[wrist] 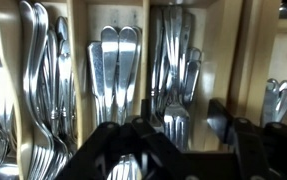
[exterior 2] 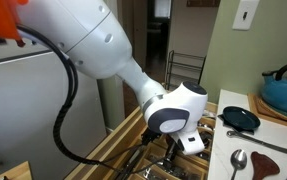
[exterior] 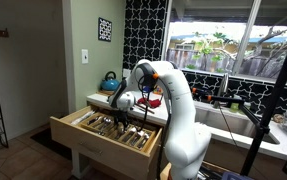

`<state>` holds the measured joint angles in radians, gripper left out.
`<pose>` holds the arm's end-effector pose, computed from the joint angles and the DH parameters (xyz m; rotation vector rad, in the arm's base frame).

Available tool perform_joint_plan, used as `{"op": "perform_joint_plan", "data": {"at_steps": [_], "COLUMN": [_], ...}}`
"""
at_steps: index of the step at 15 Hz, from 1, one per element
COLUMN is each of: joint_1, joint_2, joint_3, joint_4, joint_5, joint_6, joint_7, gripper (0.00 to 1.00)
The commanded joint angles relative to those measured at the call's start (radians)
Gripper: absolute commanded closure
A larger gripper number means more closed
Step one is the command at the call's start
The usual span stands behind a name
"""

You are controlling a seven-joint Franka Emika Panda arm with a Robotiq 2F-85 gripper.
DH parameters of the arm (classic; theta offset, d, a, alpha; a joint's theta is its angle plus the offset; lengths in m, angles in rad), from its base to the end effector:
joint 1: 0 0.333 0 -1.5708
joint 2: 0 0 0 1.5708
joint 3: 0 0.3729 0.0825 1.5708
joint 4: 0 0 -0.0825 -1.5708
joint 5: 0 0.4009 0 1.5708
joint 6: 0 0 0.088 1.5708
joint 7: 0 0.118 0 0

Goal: Put the silver fork on the right side of the open drawer then put the silver spoon on the left side of the open drawer.

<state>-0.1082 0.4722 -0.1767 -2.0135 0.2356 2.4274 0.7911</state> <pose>0.6112 -0.1714 0.2415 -2.5094 1.7932 0.0940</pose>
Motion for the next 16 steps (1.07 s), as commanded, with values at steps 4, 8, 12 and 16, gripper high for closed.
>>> {"op": "perform_joint_plan", "data": {"at_steps": [4, 8, 12, 16], "joint_1": [0.049, 0.035, 0.035, 0.034], "joint_2": [-0.134, -0.198, -0.186, -0.202], "joint_3": [-0.058, -0.046, -0.044, -0.042], "joint_4": [-0.049, -0.065, -0.030, -0.036], "joint_5": [-0.254, -0.336, -0.353, -0.370], "joint_6": [-0.015, -0.027, -0.014, -0.014], "joint_7": [-0.116, -0.283, -0.314, -0.337], "gripper": [0.00, 0.00, 0.00, 0.00]}}
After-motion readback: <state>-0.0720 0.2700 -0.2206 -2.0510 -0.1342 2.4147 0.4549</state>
